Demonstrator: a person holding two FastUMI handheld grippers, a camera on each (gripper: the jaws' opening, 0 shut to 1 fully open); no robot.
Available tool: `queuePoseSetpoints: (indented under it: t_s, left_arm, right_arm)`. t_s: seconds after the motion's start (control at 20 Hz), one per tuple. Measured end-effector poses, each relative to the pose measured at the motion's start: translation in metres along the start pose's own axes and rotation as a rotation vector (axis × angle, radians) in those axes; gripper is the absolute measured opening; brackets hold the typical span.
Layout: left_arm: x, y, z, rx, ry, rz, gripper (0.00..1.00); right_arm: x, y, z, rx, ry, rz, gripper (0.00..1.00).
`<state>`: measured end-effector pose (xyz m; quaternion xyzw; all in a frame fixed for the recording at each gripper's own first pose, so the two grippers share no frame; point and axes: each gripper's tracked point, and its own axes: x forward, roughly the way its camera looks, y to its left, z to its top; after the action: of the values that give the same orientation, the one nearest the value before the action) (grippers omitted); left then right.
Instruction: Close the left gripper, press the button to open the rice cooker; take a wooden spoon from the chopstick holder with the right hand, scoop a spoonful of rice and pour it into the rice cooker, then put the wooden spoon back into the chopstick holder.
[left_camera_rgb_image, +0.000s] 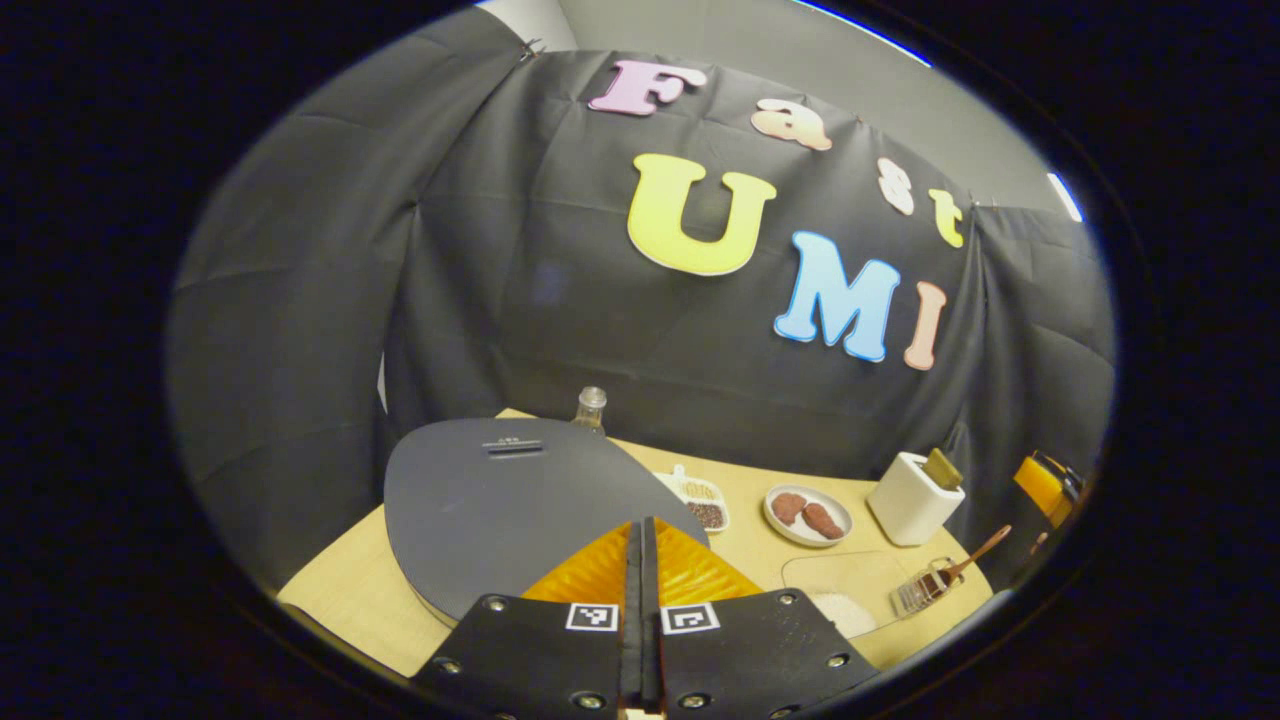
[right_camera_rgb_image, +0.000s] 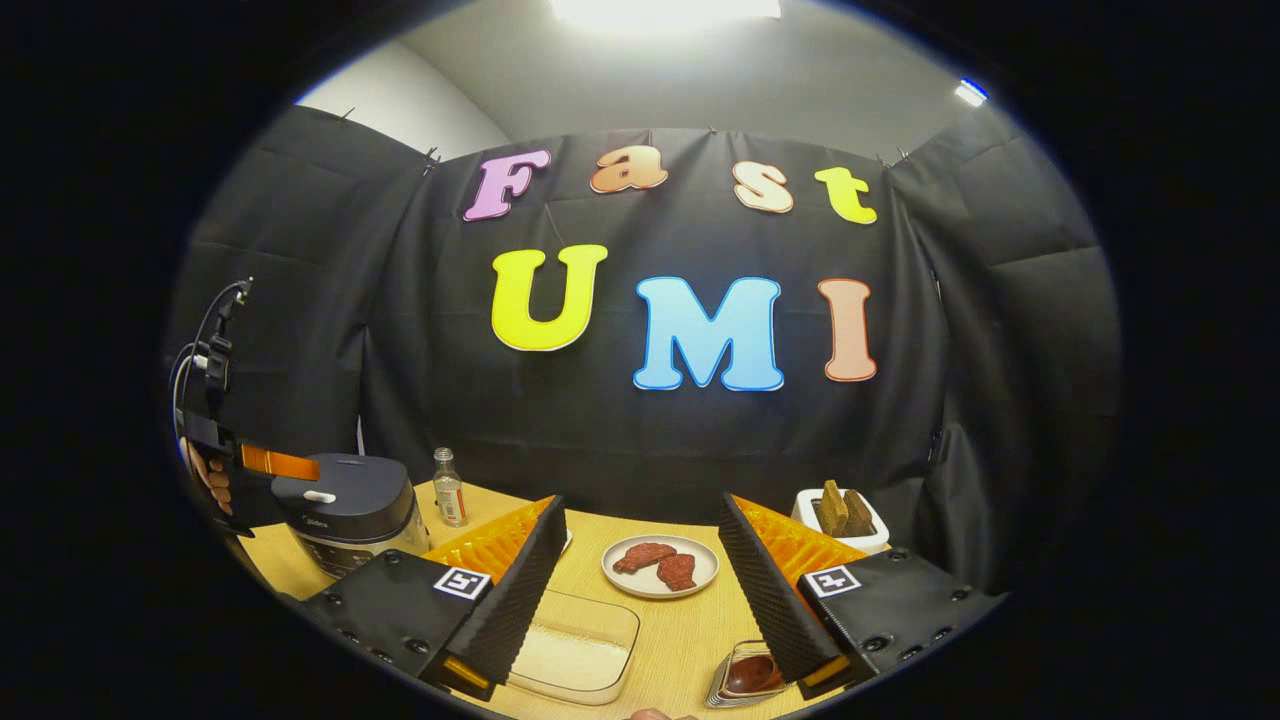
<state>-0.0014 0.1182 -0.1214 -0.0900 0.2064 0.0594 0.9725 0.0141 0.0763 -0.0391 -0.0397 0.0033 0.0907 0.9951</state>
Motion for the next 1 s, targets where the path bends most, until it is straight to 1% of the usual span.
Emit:
queuePoseSetpoints:
  t_s: [0.15, 0.25, 0.45, 0.5, 0.6, 0.65, 0.85, 0.9, 0.95, 1.0]
  left_arm:
    - [0.008, 0.018, -0.012, -0.014, 0.046, 0.04, 0.01]
    - [0.007, 0.018, -0.012, -0.027, 0.044, 0.035, 0.01]
    - [0.008, 0.016, -0.018, 0.0, 0.056, 0.042, 0.01]
    - [0.006, 0.015, -0.022, 0.017, 0.068, 0.04, 0.01]
    - [0.007, 0.016, -0.024, 0.047, 0.049, 0.037, 0.02]
    - [0.008, 0.016, -0.024, 0.05, 0.047, 0.033, 0.02]
    - [0.007, 0.011, -0.025, 0.04, 0.032, -0.007, 0.02]
    - [0.008, 0.01, -0.026, 0.04, 0.033, -0.014, 0.02]
    - [0.007, 0.01, -0.027, 0.044, 0.032, -0.018, 0.02]
    - [0.006, 0.01, -0.027, 0.047, 0.034, -0.018, 0.02]
  right_arm:
    - [0.001, 0.0, -0.002, -0.001, 0.004, 0.003, 0.98]
    - [0.001, -0.001, -0.003, -0.004, 0.004, 0.005, 0.98]
    - [0.003, -0.002, -0.007, 0.014, 0.009, 0.01, 0.98]
    - [0.004, -0.003, -0.007, 0.018, 0.009, 0.013, 0.98]
    - [0.004, 0.003, -0.011, 0.039, 0.02, 0.045, 0.98]
    - [0.004, 0.003, -0.01, 0.045, 0.017, 0.056, 0.98]
    - [0.002, 0.0, -0.009, 0.031, -0.001, 0.057, 0.98]
    - [0.003, 0.001, -0.01, 0.036, 0.0, 0.063, 0.93]
    - [0.005, 0.003, -0.011, 0.044, 0.002, 0.068, 0.93]
    - [0.007, 0.004, -0.012, 0.053, 0.004, 0.072, 0.98]
